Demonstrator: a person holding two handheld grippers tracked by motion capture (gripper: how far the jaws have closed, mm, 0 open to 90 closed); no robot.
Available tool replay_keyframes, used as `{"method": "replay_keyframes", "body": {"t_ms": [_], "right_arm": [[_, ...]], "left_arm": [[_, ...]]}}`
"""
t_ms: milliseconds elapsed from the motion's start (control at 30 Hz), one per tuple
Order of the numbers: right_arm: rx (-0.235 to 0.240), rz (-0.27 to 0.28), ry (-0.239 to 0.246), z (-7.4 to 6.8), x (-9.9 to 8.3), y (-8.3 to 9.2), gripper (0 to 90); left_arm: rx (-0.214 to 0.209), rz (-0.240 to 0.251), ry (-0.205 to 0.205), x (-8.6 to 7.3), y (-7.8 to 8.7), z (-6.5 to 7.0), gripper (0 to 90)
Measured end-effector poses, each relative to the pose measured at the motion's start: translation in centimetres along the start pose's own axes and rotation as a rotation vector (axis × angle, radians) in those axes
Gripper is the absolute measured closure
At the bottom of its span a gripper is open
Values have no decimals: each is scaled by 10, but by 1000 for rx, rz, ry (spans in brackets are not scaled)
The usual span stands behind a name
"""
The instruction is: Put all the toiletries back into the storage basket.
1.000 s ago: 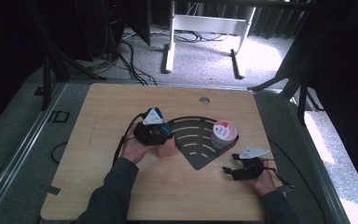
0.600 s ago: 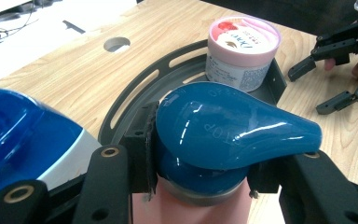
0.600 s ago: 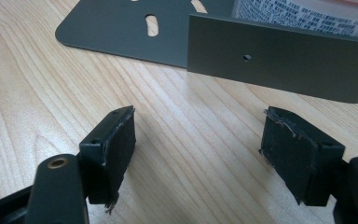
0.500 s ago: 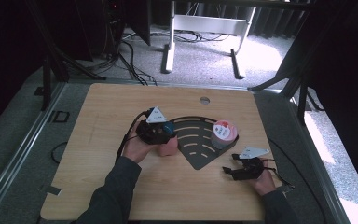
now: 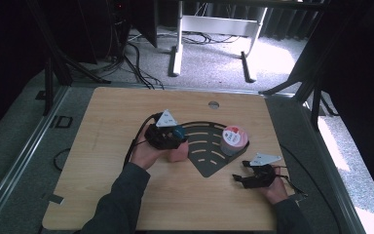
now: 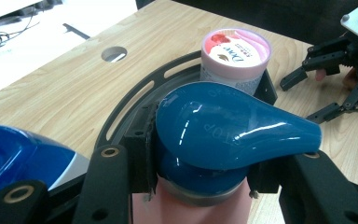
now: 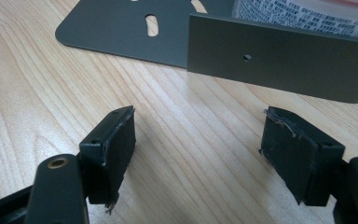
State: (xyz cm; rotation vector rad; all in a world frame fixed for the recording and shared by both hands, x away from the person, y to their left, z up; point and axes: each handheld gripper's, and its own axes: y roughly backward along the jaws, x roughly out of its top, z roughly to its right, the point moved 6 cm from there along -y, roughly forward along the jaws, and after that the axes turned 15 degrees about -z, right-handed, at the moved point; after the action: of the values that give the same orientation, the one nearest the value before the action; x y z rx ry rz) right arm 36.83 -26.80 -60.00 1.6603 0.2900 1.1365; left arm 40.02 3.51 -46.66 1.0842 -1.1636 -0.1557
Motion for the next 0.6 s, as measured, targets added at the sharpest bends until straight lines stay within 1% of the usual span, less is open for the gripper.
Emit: {"method": "replay_keyframes", "body": {"t_ms": [167,300,400,600], "right_arm": [[0,0,0,0,0,0,259],[0,0,0,0,0,0,259],[0,0,0,0,0,0,259],[1,0,-1,0,0,0,259]], "left_arm": [[8,4,-6,4,1,2,528],[2,9,-5,7,1,4,528],[5,7,-13,10,1,5,528],[7,7,-12,14,1,7,528]]}}
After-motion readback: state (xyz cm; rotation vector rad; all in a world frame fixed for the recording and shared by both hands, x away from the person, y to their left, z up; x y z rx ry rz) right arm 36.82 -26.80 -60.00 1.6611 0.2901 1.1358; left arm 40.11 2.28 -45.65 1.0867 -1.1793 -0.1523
